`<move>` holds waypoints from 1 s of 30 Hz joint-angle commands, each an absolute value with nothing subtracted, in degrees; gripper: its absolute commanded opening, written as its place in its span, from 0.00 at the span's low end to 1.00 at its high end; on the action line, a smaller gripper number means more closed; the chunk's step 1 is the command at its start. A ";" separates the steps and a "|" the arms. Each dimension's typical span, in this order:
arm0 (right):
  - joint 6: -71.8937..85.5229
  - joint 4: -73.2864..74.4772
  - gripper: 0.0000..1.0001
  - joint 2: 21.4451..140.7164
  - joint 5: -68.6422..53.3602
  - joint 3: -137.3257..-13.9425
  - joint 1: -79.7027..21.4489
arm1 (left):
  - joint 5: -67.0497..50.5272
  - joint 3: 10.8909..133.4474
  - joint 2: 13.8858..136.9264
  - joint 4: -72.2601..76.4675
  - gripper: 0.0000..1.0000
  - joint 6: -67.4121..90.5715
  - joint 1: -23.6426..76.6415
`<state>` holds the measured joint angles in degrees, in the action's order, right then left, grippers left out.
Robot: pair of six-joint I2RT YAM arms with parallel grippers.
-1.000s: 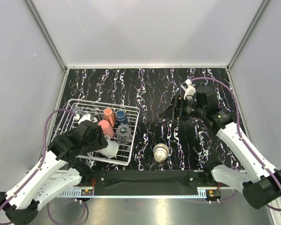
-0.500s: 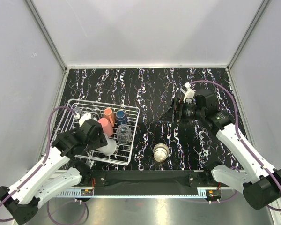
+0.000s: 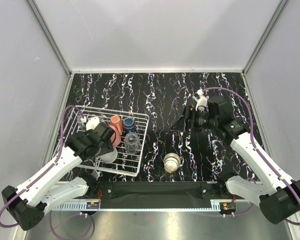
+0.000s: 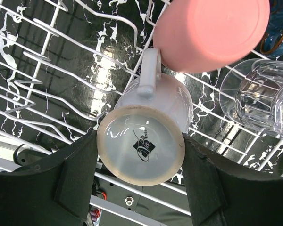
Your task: Load the cups into the dish rack
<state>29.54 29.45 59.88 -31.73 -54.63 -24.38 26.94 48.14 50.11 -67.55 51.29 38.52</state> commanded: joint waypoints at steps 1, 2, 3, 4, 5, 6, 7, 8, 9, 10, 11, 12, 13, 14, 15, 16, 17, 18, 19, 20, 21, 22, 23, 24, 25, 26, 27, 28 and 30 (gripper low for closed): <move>29.45 28.47 0.79 59.06 -29.62 -54.05 -24.35 | 30.67 48.08 50.10 -63.55 0.05 53.17 38.67; 29.44 28.82 0.79 59.24 -28.92 -53.62 -24.35 | 30.67 47.12 50.10 -63.28 0.10 53.61 38.67; 29.44 29.18 0.79 59.41 -28.39 -53.35 -24.43 | 30.50 46.67 50.10 -62.85 0.14 54.05 38.67; 29.27 30.14 0.79 60.11 -28.04 -53.09 -24.35 | 30.15 46.15 50.01 -62.49 0.14 54.31 38.67; 29.35 30.76 0.78 60.47 -27.43 -52.65 -24.35 | 28.93 45.36 49.75 -62.06 0.15 54.32 38.67; 29.79 31.20 0.78 60.73 -27.16 -52.21 -24.43 | 28.74 44.92 49.75 -61.79 0.17 54.40 38.67; 30.23 31.38 0.78 61.34 -26.90 -51.69 -24.43 | 28.48 44.56 49.75 -61.70 0.20 55.19 38.67; 30.84 31.12 0.77 61.43 -26.72 -50.11 -24.43 | 28.22 44.04 49.83 -61.44 0.24 55.11 38.67; 32.42 30.50 0.76 61.70 -26.72 -49.05 -24.61 | 28.30 43.95 49.92 -61.17 0.27 55.11 38.67; 33.04 29.45 0.76 62.13 -26.63 -48.17 -24.78 | 28.30 43.86 50.01 -61.17 0.27 55.19 38.67; 33.74 29.10 0.75 62.49 -26.02 -46.51 -26.09 | 28.47 44.03 50.18 -61.35 0.27 55.28 38.67; 34.62 29.00 0.74 63.10 -25.15 -46.06 -27.06 | 28.48 44.12 50.36 -61.70 0.28 55.46 38.67; 34.80 29.79 0.74 64.41 -22.18 -45.88 -28.38 | 28.30 44.21 50.45 -61.61 0.29 55.20 38.67; 34.98 30.49 0.74 65.21 -20.23 -46.40 -30.30 | 28.13 44.12 50.45 -61.61 0.32 55.20 38.67; 35.15 32.41 0.74 66.69 -16.13 -47.36 -33.63 | 28.04 44.21 50.71 -61.52 0.40 55.02 38.67; 35.42 33.21 0.74 67.32 -14.69 -47.37 -35.31 | 27.86 44.21 50.80 -61.35 0.40 54.76 38.67; 35.77 33.74 0.74 67.93 -13.72 -47.90 -36.20 | 27.77 44.12 50.97 -61.26 0.46 54.67 38.67; 36.03 34.79 0.73 68.37 -12.93 -47.99 -37.34 | 27.69 44.12 51.15 -61.26 0.51 54.49 38.67; 36.04 35.41 0.73 68.47 -10.66 -48.25 -37.61 | 27.51 44.21 51.50 -61.17 0.54 54.41 38.67; 36.04 36.03 0.73 68.47 -9.68 -48.16 -37.70 | 27.51 44.21 51.50 -61.35 0.61 54.40 38.67; 35.95 36.47 0.73 68.21 -8.88 -48.08 -37.79 | 27.42 44.12 51.59 -61.26 0.65 54.58 38.67; 35.86 37.00 0.73 67.16 -8.01 -47.99 -37.88 | 27.25 44.21 51.50 -61.17 0.67 54.49 38.67; 35.95 37.09 0.74 66.63 -7.74 -47.81 -37.79 | 27.25 44.12 51.42 -61.17 0.68 54.49 38.67; 35.95 37.18 0.74 65.84 -7.73 -47.81 -37.79 | 27.25 44.03 51.42 -61.17 0.70 54.32 38.67; 35.77 37.09 0.74 65.57 -8.17 -47.73 -37.79 | 27.07 44.12 51.42 -61.08 0.72 54.14 38.67; 35.34 36.92 0.74 65.39 -8.61 -47.64 -37.88 | 26.98 44.21 51.50 -61.17 0.77 54.14 38.67; 35.07 36.74 0.74 65.30 -8.87 -47.46 -37.88 | 26.98 44.12 51.59 -61.00 0.80 53.97 38.67; 34.89 36.56 0.74 65.39 -9.22 -47.46 -37.88 | 26.81 44.21 51.59 -60.91 0.80 53.88 38.67; 34.63 36.65 0.75 65.48 -9.32 -47.37 -37.88 | 26.46 44.12 51.94 -60.38 0.83 53.44 38.67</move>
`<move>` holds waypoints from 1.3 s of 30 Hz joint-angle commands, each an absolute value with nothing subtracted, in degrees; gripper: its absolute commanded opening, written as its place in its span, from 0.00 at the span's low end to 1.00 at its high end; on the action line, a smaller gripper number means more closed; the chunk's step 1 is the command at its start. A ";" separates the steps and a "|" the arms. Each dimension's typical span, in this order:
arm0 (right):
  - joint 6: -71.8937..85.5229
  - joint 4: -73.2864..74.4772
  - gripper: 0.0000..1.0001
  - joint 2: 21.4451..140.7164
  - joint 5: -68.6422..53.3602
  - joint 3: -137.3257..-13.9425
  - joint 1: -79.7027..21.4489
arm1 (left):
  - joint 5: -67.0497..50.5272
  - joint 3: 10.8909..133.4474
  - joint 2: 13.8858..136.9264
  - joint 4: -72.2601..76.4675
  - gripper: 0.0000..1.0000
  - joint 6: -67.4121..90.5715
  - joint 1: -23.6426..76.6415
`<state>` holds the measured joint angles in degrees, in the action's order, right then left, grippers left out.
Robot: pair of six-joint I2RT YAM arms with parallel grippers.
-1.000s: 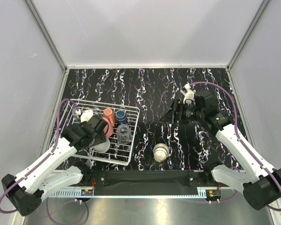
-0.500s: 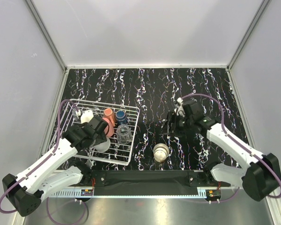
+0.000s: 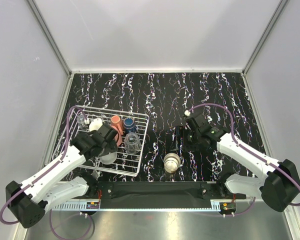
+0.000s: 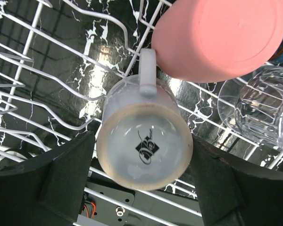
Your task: Load the cups into the dish rack
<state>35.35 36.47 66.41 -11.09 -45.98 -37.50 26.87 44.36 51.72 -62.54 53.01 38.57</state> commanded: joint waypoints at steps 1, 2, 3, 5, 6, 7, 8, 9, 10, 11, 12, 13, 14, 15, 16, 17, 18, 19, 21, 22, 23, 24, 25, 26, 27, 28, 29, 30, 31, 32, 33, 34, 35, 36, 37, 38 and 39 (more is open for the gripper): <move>34.63 36.56 0.75 65.39 -9.32 -47.37 -37.88 | 26.02 44.12 52.03 -60.29 0.84 53.35 38.67; 34.54 36.39 0.75 65.48 -9.84 -47.37 -37.79 | 25.93 44.21 52.03 -60.12 0.84 53.26 38.67; 34.54 36.30 0.75 65.30 -10.02 -47.29 -37.88 | 25.75 44.12 51.94 -60.12 0.84 53.17 38.67; 34.72 36.12 0.75 65.22 -10.54 -47.11 -37.79 | 25.23 44.47 51.68 -60.12 0.87 53.09 38.67; 34.80 36.21 0.75 65.21 -10.55 -47.02 -37.88 | 24.96 44.65 51.42 -60.29 0.88 53.00 38.67; 34.72 36.73 0.75 65.04 -10.55 -47.02 -37.88 | 24.61 45.00 50.63 -60.29 0.91 52.82 38.67; 34.63 37.09 0.75 65.04 -10.55 -46.93 -37.88 | 24.52 45.61 50.10 -60.55 0.96 52.91 38.67; 34.37 37.79 0.76 64.87 -10.55 -46.67 -37.79 | 24.43 45.96 49.49 -61.17 0.99 53.00 38.67; 34.28 38.14 0.76 64.78 -10.81 -46.58 -37.88 | 24.17 46.49 48.00 -61.61 0.99 53.00 38.67; 34.19 38.14 0.77 64.78 -11.68 -46.06 -37.88 | 24.08 47.45 47.12 -61.96 0.99 53.09 38.67; 33.93 38.41 0.77 64.69 -12.21 -45.79 -37.88 | 24.00 47.98 46.41 -62.31 0.99 53.09 38.67; 33.93 38.41 0.77 64.60 -13.09 -45.09 -37.88 | 23.39 48.86 44.67 -62.49 0.99 52.39 38.67; 33.93 38.41 0.77 64.51 -13.18 -44.74 -37.88 | 23.20 49.30 44.04 -62.58 0.99 52.21 38.67; 34.01 38.76 0.77 64.42 -13.18 -44.39 -37.79 | 23.03 49.74 43.42 -62.84 0.99 51.95 38.67; 34.01 38.76 0.77 64.16 -13.01 -43.78 -37.88 | 22.59 50.79 42.98 -63.02 0.99 51.68 38.67; 34.01 38.93 0.77 64.16 -13.18 -43.42 -37.88 | 22.33 51.15 42.11 -63.45 0.99 51.51 38.67; 34.27 38.76 0.76 63.99 -13.36 -43.24 -37.79 | 22.15 51.59 41.66 -63.54 0.99 50.81 38.67; 34.36 38.67 0.75 63.90 -13.79 -42.72 -37.97 | 21.97 52.37 41.23 -63.72 0.99 50.71 38.67; 35.07 38.06 0.74 63.63 -14.32 -42.10 -37.88 | 21.71 52.82 39.21 -63.46 0.99 50.10 38.67; 35.16 37.71 0.73 63.63 -14.85 -41.32 -37.97 | 21.10 53.26 38.24 -63.02 0.99 49.75 38.67; 35.50 37.36 0.71 63.72 -15.03 -40.96 -38.14 | 20.75 53.52 37.19 -62.50 0.99 49.40 38.67; 35.68 36.92 0.70 63.72 -15.12 -40.61 -38.14 | 20.13 53.53 35.18 -60.84 0.99 48.35 38.67; 35.77 36.65 0.70 63.81 -15.20 -40.08 -38.23 | 18.82 53.61 34.29 -59.78 0.98 47.82 38.67; 36.03 36.39 0.69 63.81 -15.38 -39.82 -38.32 | 18.20 53.61 33.41 -57.94 0.98 47.38 38.67; 36.12 35.86 0.68 63.98 -15.55 -39.55 -38.41 | 17.67 53.70 32.09 -56.96 0.97 46.59 38.67; 36.21 35.77 0.67 64.16 -15.64 -39.20 -38.50 | 16.19 53.96 31.82 -56.08 0.96 46.15 38.67; 36.47 35.42 0.66 64.25 -15.73 -39.11 -38.50 | 15.21 54.05 31.73 -54.42 0.96 45.53 38.67; 36.47 34.81 0.65 64.51 -15.82 -38.94 -38.58 | 14.25 54.31 31.90 -53.62 0.95 44.48 38.76; 36.56 34.37 0.64 64.77 -16.17 -38.67 -38.67 | 12.15 54.75 32.60 -52.92 0.95 43.95 38.67; 37.00 33.84 0.63 65.04 -16.43 -38.58 -38.67 | 11.00 54.84 32.96 -51.34 0.94 43.42 38.67; 37.09 32.71 0.61 65.74 -16.78 -38.50 -38.76 | 9.51 54.84 33.31 -50.37 0.93 42.11 38.67; 37.18 32.17 0.59 66.26 -16.96 -38.50 -38.85 | 6.36 54.15 34.01 -49.23 0.93 41.40 38.67; 37.18 31.73 0.58 66.70 -16.96 -38.32 -38.93 | 4.59 53.62 34.10 -46.43 0.91 40.87 38.67; 37.09 31.21 0.57 67.49 -16.88 -38.49 -38.94 | 3.00 53.09 34.28 -45.28 0.91 40.43 38.67; 37.18 31.03 0.55 67.76 -16.44 -38.67 -38.94 | 0.55 52.04 34.45 -44.22 0.90 40.43 38.76; 37.09 30.85 0.54 68.02 -16.26 -38.76 -38.94 | -0.08 51.60 34.71 -42.21 0.89 40.34 38.67; 37.18 30.50 0.53 68.11 -16.17 -38.85 -39.02 | -1.92 51.24 34.80 -41.49 0.88 40.43 38.67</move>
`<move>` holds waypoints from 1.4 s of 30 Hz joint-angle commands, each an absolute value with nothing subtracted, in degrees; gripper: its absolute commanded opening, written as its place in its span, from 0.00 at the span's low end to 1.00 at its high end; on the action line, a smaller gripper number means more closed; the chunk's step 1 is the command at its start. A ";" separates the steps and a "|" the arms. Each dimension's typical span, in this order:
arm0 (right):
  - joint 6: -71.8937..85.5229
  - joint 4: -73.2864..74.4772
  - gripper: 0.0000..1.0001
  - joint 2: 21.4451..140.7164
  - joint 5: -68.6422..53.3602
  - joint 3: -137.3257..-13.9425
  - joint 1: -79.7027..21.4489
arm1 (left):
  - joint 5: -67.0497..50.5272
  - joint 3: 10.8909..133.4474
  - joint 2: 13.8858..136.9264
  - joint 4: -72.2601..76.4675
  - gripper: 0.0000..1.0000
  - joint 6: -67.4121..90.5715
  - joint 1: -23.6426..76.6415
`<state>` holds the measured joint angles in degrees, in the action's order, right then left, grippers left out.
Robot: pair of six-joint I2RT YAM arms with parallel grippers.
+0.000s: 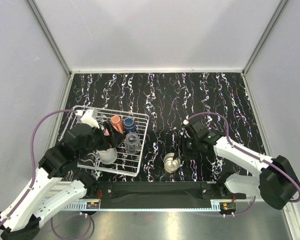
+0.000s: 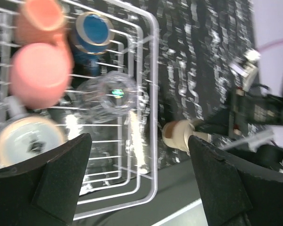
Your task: Load the cups into the dish rack
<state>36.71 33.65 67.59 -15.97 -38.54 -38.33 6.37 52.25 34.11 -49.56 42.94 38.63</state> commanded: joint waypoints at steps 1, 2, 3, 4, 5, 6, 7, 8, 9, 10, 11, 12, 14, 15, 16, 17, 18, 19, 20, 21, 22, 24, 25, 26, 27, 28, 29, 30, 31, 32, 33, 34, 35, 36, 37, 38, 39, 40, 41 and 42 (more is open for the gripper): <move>37.26 30.15 0.51 68.20 -16.00 -39.02 -39.02 | -3.33 50.72 34.89 -40.88 0.88 40.52 38.67; 37.35 29.97 0.49 68.38 -15.91 -39.02 -38.94 | -4.21 50.54 35.33 -39.56 0.88 40.43 38.67; 37.44 29.71 0.47 68.47 -15.91 -39.11 -38.94 | -5.09 50.45 35.59 -38.85 0.88 40.43 38.67; 37.35 29.62 0.42 68.64 -15.91 -39.11 -39.02 | -7.19 50.36 35.86 -38.24 0.88 40.34 38.67; 37.35 29.53 0.30 68.64 -15.73 -39.20 -39.02 | -8.25 50.36 36.29 -36.84 0.88 40.25 38.67; 37.35 29.71 0.24 68.56 -15.47 -39.55 -38.94 | -10.70 50.27 36.65 -35.96 0.88 40.17 38.67; 37.35 29.62 0.20 68.12 -15.47 -39.72 -39.02 | -11.94 50.10 36.91 -34.99 0.88 40.08 38.67; 37.44 29.62 0.15 67.68 -15.47 -39.90 -38.94 | -13.08 50.10 37.09 -33.07 0.88 40.17 38.67; 37.35 29.71 0.06 66.72 -15.38 -40.34 -39.02 | -14.23 49.92 37.52 -32.09 0.88 40.08 38.67; 37.44 29.88 0.01 66.27 -14.95 -41.47 -39.02 | -16.24 49.83 37.70 -31.30 0.89 40.08 38.67; 37.53 30.06 0.00 65.83 -14.85 -42.18 -38.85 | -17.30 49.66 37.71 -29.11 0.89 40.08 38.67; 37.62 30.41 0.00 64.96 -14.68 -43.06 -38.93 | -18.45 49.48 37.53 -27.70 0.89 40.17 38.67; 36.83 30.85 0.00 64.43 -14.41 -46.22 -38.85 | -21.00 48.52 37.18 -23.67 0.90 40.43 38.67; 36.65 30.76 0.00 64.08 -15.20 -47.27 -38.67 | -22.92 47.82 37.00 -21.90 0.91 40.78 38.67; 36.56 30.33 0.00 63.81 -15.99 -49.29 -38.58 | -23.98 47.46 36.65 -20.23 0.91 40.96 38.67; 36.39 29.89 0.00 63.72 -17.04 -50.35 -38.24 | -24.86 47.20 36.48 -17.08 0.93 41.22 38.67; 36.13 28.40 0.00 63.11 -18.36 -51.32 -37.97 | -25.74 46.76 36.30 -15.31 0.94 42.00 38.67; 36.04 27.69 0.00 62.93 -21.41 -53.16 -37.36 | -27.23 45.89 36.21 -13.64 0.94 42.53 38.67; 36.12 27.08 0.00 62.76 -22.75 -54.13 -36.83 | -27.86 45.53 35.95 -10.32 0.95 43.06 38.67; 36.21 25.94 0.00 62.23 -24.07 -55.10 -36.30 | -28.12 45.27 35.86 -9.07 0.95 43.94 38.67; 36.21 25.23 0.00 61.88 -27.21 -56.76 -35.08 | -28.47 44.92 35.77 -7.83 0.95 44.47 38.67; 35.95 22.00 0.00 60.31 -30.31 -58.09 -34.11 | -28.39 44.91 35.07 -5.02 0.96 46.04 38.67; 35.69 20.93 0.00 59.60 -32.15 -59.23 -33.75 | -25.78 45.17 34.46 -4.84 0.96 46.66 38.67; 35.25 19.87 0.00 58.81 -32.60 -59.67 -33.58 | -24.53 44.74 33.58 -2.57 0.96 47.71 38.67; 34.98 17.34 0.00 57.32 -33.30 -60.03 -33.49 | -23.83 43.95 31.22 -0.55 0.96 50.16 38.67; 34.89 15.84 0.00 56.78 -34.70 -60.46 -33.40 | -21.12 42.73 30.16 1.21 0.96 50.97 38.67; 34.98 14.17 0.00 56.17 -35.67 -60.47 -33.40 | -19.44 42.19 29.19 3.41 0.99 51.41 38.67; 35.33 10.32 0.00 55.64 -36.99 -60.47 -33.40 | -18.38 41.84 27.87 4.91 0.99 53.16 38.67; 35.77 8.54 0.00 55.63 -39.87 -60.56 -33.31 | -18.02 40.70 27.60 6.75 0.99 53.70 38.67; 36.82 6.87 0.00 55.81 -41.29 -60.73 -33.40 | -18.19 40.52 27.51 9.38 0.99 53.88 38.67; 37.61 3.64 0.00 56.16 -42.70 -60.73 -33.40 | -18.54 40.60 27.68 9.75 0.99 53.70 38.76; 38.31 2.21 0.00 56.25 -44.98 -60.99 -33.31 | -19.76 41.30 28.64 9.67 0.99 53.44 38.67; 39.63 0.98 0.00 56.42 -46.04 -61.00 -33.31 | -20.47 41.74 29.00 9.49 0.99 53.26 38.67; 40.16 -1.90 0.00 56.60 -47.10 -61.17 -33.40 | -21.17 41.92 29.35 9.49 0.99 53.26 38.67; 40.60 -2.80 0.00 56.78 -49.20 -61.43 -33.40 | -22.14 42.18 29.88 9.49 0.99 53.35 38.67; 41.74 -4.81 0.00 56.86 -50.26 -61.44 -33.40 | -22.41 42.10 29.88 10.10 0.99 53.44 38.67; 42.27 -5.88 0.00 56.87 -52.10 -61.35 -33.40 | -22.67 41.49 30.06 10.63 0.99 53.70 38.67; 43.67 -6.93 0.00 56.78 -52.82 -61.26 -33.40 | -22.85 41.14 29.97 11.94 0.99 54.05 38.67; 44.46 -9.12 0.00 56.78 -53.52 -61.09 -33.40 | -23.20 40.78 30.06 12.91 0.99 54.40 38.67; 45.08 -10.18 0.00 56.86 -54.57 -60.82 -33.31 | -23.64 40.17 30.06 13.88 0.99 55.10 38.67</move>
